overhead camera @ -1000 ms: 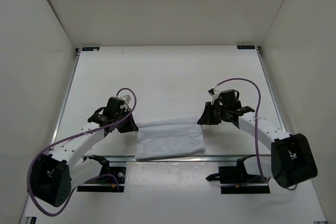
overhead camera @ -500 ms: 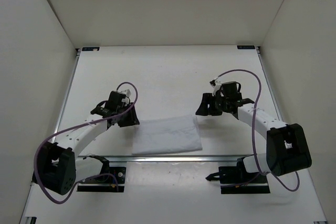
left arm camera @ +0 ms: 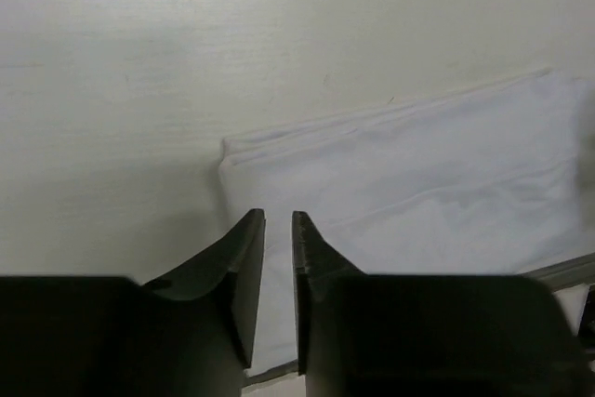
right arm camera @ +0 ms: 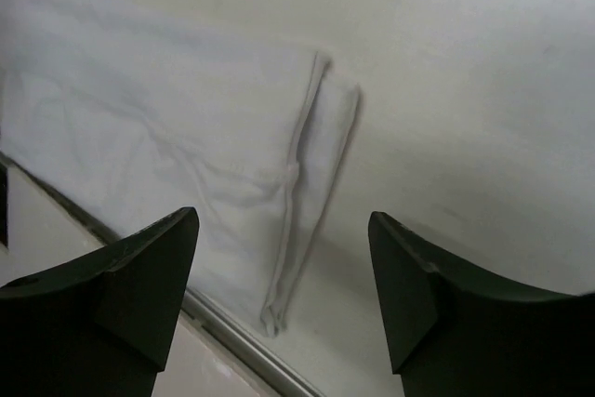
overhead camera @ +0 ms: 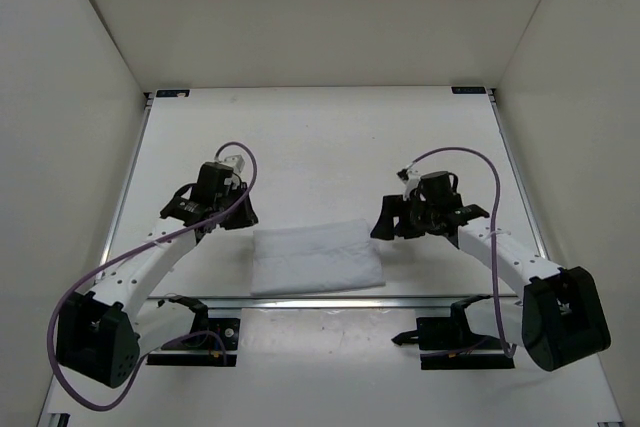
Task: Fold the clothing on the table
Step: Fold the skirt
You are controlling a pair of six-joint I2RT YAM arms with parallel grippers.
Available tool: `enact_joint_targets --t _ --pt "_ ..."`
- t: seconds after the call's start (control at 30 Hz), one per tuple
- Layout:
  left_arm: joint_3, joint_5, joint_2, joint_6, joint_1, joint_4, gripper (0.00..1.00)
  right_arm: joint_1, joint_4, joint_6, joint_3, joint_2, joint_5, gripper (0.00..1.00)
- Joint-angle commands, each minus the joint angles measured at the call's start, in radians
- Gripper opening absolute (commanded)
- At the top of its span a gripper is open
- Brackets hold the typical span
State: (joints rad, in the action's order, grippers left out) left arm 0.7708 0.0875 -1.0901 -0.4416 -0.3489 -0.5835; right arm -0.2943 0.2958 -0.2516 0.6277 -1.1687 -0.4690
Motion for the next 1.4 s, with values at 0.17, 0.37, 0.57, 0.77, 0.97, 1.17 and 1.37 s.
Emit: enact_joint_targets --t 0.17,0.37,0.57,0.77,0.97,1.17,1.37 --pt "-0.064 -0.054 -0.014 -0.06 -0.084 -0.096 0.0 -0.074 0.0 -0.049 -0.057 -0.042 0.042 0.66" --pt "-0.068 -0.075 -0.048 -0.04 -0.076 -0.124 0.0 -0.111 -0.044 -0.048 -0.037 -0.117 0.046 0.67" --pt "-0.093 -0.071 -0.053 -0.054 -0.075 -0.098 0.0 -0.138 -0.038 -0.041 -0.007 -0.195 0.082 0.58" --pt "-0.108 -0.058 -0.042 -0.048 -0.056 -0.088 0.0 -0.144 -0.038 -0.044 0.003 -0.232 0.116 0.21" --pt "-0.091 -0.052 -0.068 -0.034 -0.067 -0.067 0.0 -0.111 -0.046 -0.057 0.065 -0.296 0.133 0.0" --pt "-0.051 -0.045 -0.163 -0.026 -0.093 -0.006 0.0 -0.028 0.008 -0.005 0.194 -0.301 0.202 0.0" --pt "0.013 0.035 -0.223 -0.04 -0.094 0.091 0.0 0.057 0.02 0.014 0.265 -0.328 0.224 0.0"
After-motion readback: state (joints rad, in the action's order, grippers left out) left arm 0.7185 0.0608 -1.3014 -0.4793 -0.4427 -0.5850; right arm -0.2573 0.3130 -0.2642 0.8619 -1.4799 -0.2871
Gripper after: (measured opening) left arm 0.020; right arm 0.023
